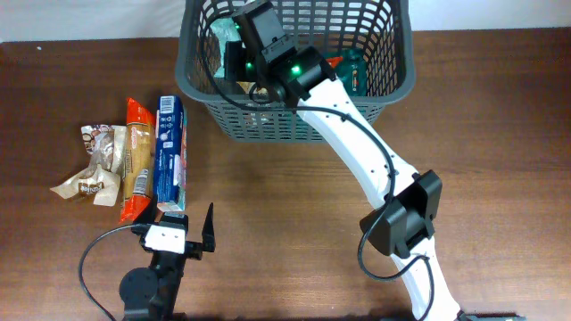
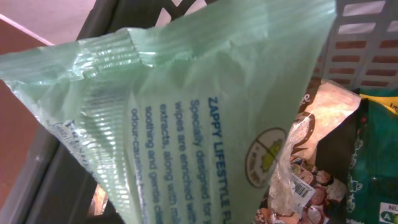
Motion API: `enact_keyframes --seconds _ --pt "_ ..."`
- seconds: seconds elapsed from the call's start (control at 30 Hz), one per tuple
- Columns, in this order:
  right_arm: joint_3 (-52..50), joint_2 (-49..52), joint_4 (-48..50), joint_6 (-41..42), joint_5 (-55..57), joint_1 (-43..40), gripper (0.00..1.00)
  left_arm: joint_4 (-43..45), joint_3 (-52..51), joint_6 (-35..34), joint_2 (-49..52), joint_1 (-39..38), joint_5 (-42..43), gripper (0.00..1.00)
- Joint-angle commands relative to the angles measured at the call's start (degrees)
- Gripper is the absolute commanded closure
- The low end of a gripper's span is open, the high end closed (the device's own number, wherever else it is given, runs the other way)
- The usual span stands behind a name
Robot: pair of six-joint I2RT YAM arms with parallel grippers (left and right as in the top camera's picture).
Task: Pack container
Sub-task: 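Lift the wipes pack over the basket and lower it inside, then open the right gripper and withdraw it to the right side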
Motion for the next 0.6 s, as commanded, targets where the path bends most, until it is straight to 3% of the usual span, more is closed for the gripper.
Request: enact_keyframes --seconds 0.0,0.37,0.57 --pt "-0.7 1.4 0.0 2.2 2.8 -0.5 0.97 0.1 -0.3 -0.3 -0.4 -0.3 0.0 0.01" --pt "-1.1 6.1 -1.2 2.2 2.4 -0.5 0.96 0.1 -0.3 -0.3 -0.4 -0.3 0.0 0.01" --pt "-1.1 7.1 -1.3 2.2 1.3 -0.4 0.82 0.1 -0.3 -0.3 -0.4 -0.3 0.0 0.01"
